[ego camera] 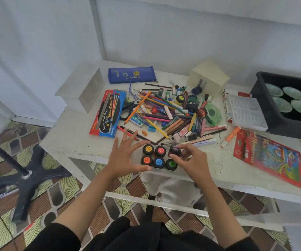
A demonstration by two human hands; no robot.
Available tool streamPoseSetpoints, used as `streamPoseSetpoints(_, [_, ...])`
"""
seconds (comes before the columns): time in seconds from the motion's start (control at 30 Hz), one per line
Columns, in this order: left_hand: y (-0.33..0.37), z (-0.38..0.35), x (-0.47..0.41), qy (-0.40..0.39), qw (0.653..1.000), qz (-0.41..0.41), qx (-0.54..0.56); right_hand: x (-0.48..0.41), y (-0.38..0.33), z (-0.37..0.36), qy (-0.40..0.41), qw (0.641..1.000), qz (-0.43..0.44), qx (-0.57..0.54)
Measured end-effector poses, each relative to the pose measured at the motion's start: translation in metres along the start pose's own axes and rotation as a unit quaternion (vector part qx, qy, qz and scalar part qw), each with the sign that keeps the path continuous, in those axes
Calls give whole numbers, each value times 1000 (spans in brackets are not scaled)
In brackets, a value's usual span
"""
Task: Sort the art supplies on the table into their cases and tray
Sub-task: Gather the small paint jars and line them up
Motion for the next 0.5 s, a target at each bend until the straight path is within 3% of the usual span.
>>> streamPoseSetpoints(0.5, [-1,-1,0,7,1000,-13,2,4,4,-1,-24,999,20,-29])
Point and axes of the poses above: each hand's wrist, its own x-axis away from the middle knuckle, its own z-axis out of the back of the hand, y = z × x, the point moved 7 cm from there along -x, towards the middle knuckle, and after that the axes turned 2 degrees about -y, right-handed, at the moved point
